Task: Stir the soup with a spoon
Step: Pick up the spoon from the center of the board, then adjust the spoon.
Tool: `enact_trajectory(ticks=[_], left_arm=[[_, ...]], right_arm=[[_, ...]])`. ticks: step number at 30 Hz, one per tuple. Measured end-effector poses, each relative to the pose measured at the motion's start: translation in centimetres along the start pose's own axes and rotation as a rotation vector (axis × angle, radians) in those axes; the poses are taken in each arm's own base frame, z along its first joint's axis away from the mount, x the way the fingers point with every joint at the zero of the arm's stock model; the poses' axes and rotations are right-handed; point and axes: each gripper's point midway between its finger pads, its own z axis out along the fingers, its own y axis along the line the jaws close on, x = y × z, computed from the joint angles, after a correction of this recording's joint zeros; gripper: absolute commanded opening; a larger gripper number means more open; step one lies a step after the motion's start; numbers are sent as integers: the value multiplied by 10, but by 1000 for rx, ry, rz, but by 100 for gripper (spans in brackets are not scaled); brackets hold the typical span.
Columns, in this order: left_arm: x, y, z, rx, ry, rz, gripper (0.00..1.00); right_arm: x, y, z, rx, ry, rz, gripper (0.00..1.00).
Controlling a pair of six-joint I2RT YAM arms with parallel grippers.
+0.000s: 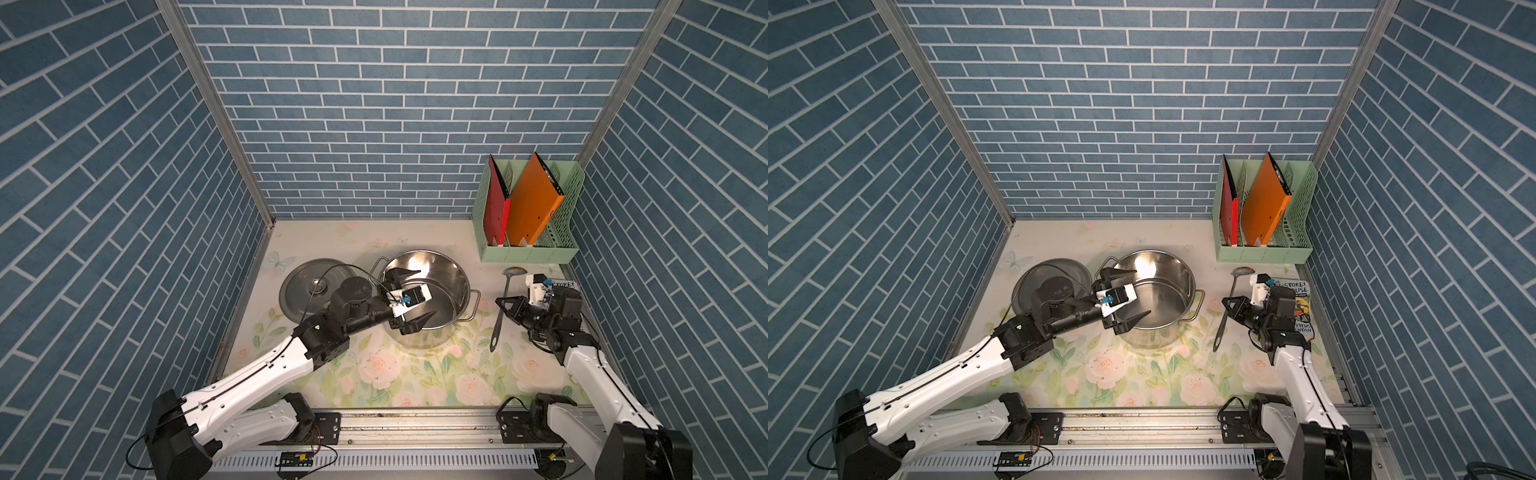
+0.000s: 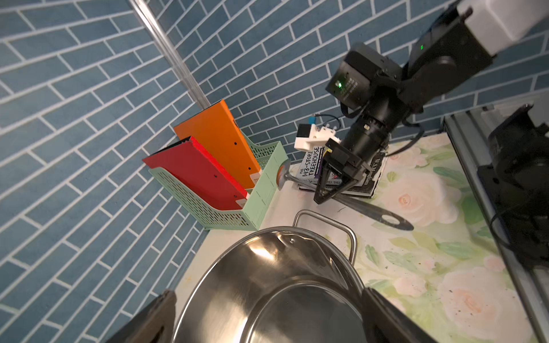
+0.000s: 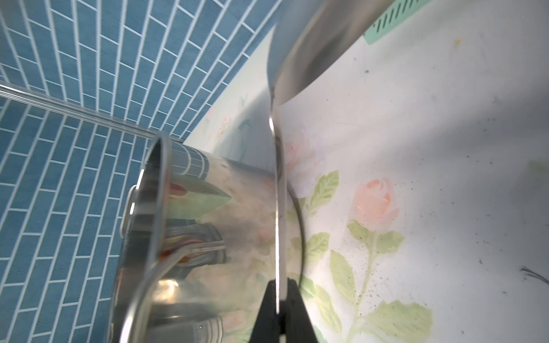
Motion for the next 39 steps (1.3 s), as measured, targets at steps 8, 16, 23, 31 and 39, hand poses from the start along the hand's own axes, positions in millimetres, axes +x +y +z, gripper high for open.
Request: enact_trajectory(ticks=[8,16,23,31,39], left_arm=[[-18,-53,17,22,-101,463,94],[-50,-92,29,2,-232,794,81],[-68,-101,30,-62,-275,955,71],[-70,-98,29,-90,-264,993,57],[-69,-97,30,-98,-248,1005,9]], right_arm=[[-16,91,-50,-267,-60,59,0],[-16,142,-57,-443,24,163,0],[13,199,-44,-570,218,133,0],[47,224,-27,-617,337,132,0],[49,234,-26,-639,327,135,0]])
